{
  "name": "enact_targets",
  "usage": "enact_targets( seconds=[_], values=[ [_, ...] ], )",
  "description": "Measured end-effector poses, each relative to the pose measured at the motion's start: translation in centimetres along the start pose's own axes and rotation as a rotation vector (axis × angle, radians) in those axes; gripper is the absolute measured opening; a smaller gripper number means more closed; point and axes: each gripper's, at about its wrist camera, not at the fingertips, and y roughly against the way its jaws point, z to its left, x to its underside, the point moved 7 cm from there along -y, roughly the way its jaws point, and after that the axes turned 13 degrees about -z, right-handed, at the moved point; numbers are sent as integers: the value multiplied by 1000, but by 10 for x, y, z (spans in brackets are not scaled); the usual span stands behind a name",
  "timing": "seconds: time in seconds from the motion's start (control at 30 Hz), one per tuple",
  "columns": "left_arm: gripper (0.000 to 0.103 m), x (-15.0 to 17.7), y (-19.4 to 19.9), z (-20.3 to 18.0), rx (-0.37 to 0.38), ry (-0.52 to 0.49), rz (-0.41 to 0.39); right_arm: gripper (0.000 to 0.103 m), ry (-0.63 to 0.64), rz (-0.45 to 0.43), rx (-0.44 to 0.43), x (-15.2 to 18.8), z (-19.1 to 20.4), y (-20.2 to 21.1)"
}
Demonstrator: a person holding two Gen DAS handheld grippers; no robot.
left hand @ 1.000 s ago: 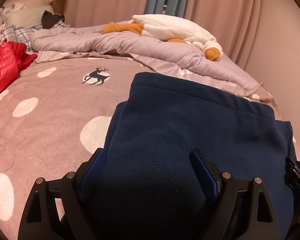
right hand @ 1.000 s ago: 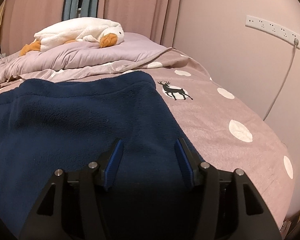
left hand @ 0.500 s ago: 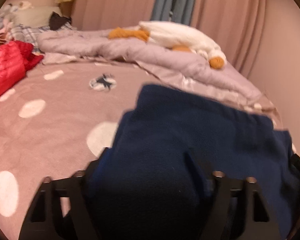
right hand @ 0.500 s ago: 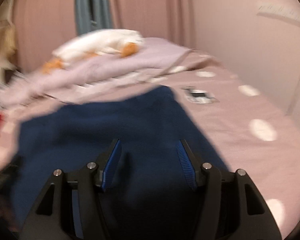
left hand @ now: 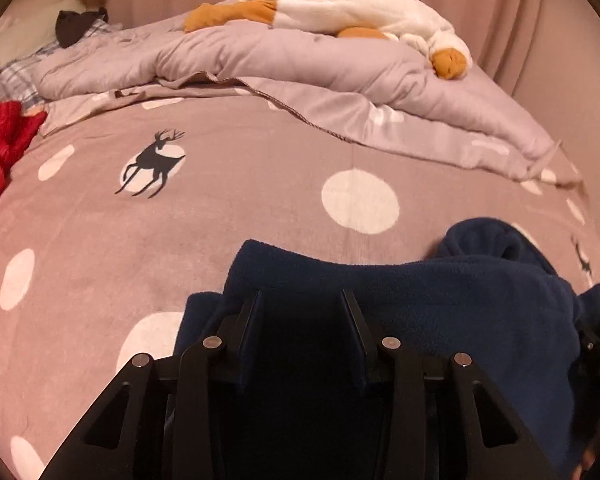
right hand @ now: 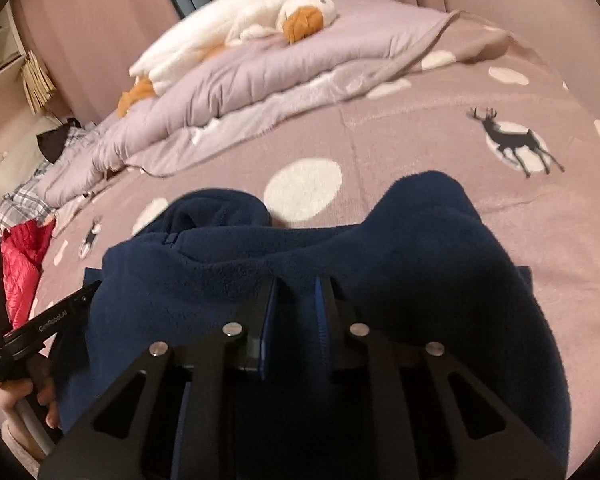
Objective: Fold large clothes
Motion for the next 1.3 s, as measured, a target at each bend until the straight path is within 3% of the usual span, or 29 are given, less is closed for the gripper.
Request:
enact_targets(
  seconds=[0.1,0.13,0.23,0.27,0.33,0.4,0.47,0.5,0.57,0.7,0.77,0.8,0.93,1.07,1.13,1.2,1.3],
  values=[
    [41,-1,29,8,-4,26,-52,23,79,-65,38,-9,0,27],
    [41,-2,43,12,-11,16,-86,21,102,-102,58,-15,-5,37],
    [44,6,66,34,-78,5,-198,29,66,-165,191,-27,-43,56],
    [45,8,59,38,-103,-6,-189,32,13,-139,219,-20,-60,53],
    [45,33,30,41,-75,-31,-53,32,-42,-51,182,-2,-75,35],
    [45,29,30,47,-29,28,-63,32,-94,-61,128,4,-83,28],
    [46,26,44,56,23,106,-91,32,-101,-80,131,0,-82,35],
    [47,29,48,60,34,132,-95,32,-87,-95,141,1,-80,39],
    [63,38,58,69,22,173,-91,35,-47,-104,173,5,-73,43],
    [66,40,86,88,18,180,-134,55,124,-146,204,18,-45,62],
    [80,43,96,108,-2,278,-150,58,198,-158,231,25,-42,73],
    [81,49,100,117,9,334,-142,59,241,-164,245,29,-38,79],
    [83,82,106,134,137,494,-38,64,261,-227,229,34,-38,108],
    [83,94,120,123,238,508,-24,75,106,-260,212,42,-58,128],
    [83,100,120,116,273,511,-7,82,30,-234,231,52,-75,131],
    [83,103,126,110,287,500,-21,83,-76,-208,176,63,-86,129],
    [84,112,131,93,437,540,6,87,-223,-176,115,68,-99,125]
  ],
)
